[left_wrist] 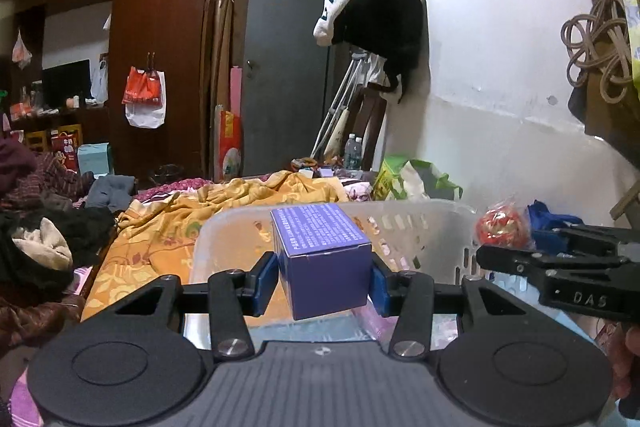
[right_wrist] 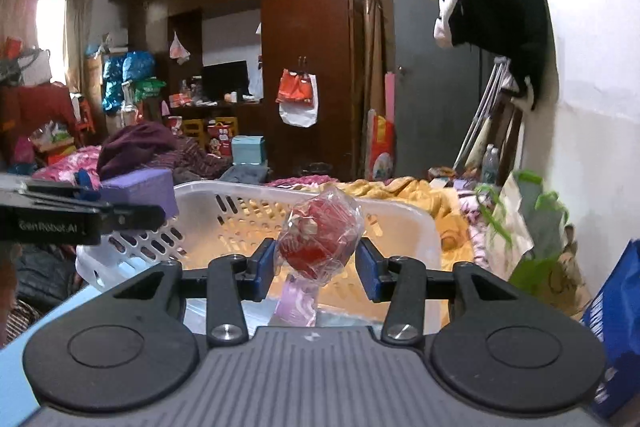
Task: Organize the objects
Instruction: 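Lower the blue box into the basket with the left tool while the right drops the candy bag, then grasp a small red box with the left tool while the right tool grasps the silver-wrapped package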
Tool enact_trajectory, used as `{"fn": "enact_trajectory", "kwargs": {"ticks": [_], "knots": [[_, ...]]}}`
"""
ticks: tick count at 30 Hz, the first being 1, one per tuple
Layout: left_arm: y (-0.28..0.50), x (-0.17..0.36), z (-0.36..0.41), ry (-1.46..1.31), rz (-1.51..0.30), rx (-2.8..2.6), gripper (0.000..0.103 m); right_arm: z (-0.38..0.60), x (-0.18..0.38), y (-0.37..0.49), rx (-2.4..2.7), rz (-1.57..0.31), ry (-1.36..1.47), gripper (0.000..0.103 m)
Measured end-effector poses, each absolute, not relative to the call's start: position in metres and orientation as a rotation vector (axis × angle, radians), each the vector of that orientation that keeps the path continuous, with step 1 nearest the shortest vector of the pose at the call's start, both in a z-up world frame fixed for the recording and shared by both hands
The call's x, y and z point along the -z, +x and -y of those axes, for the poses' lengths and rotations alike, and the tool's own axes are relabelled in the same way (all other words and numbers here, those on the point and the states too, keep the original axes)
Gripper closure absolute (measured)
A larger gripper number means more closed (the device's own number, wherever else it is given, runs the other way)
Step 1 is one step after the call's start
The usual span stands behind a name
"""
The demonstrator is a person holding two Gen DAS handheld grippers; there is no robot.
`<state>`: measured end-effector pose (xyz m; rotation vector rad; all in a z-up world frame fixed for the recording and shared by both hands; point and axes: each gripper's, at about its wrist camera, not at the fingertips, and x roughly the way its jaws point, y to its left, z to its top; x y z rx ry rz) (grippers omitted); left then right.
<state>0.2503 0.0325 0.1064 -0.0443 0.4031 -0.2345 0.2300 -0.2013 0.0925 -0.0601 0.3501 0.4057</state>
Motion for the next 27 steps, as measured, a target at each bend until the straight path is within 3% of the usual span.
{"fn": "enact_trajectory", "kwargs": {"ticks": [2, 3, 4, 5, 7, 15, 19, 27], "knots": [[0.251, -0.108, -0.029, -0.035, -0.386, 0.229, 0.048, 0.198, -0.094, 0.228, -0.401, -0.337, -0.085, 0.056], [0.25, -0.108, -0.026, -0.02, -0.369, 0.226, 0.039, 0.197, -0.095, 0.226, -0.395, -0.325, -0.095, 0.056], [0.249, -0.108, -0.024, 0.0, -0.351, 0.221, 0.02, 0.197, -0.098, 0.223, -0.388, -0.311, -0.098, 0.051], [0.247, -0.107, -0.023, 0.017, -0.332, 0.207, 0.016, 0.199, -0.101, 0.22, -0.389, -0.298, -0.098, 0.03], [0.238, -0.105, -0.021, 0.035, -0.306, 0.178, 0.016, 0.202, -0.106, 0.208, -0.407, -0.279, -0.086, 0.0], [0.142, -0.08, -0.046, 0.01, -0.25, 0.274, 0.016, 0.25, -0.081, 0.129, -0.406, -0.176, -0.059, 0.0], [0.093, -0.052, -0.053, -0.004, -0.178, 0.271, 0.012, 0.281, -0.058, 0.113, -0.388, -0.216, 0.038, 0.0], [0.097, -0.038, -0.034, -0.02, -0.254, 0.334, 0.012, 0.281, -0.036, 0.114, -0.41, -0.296, 0.045, 0.0]]}}
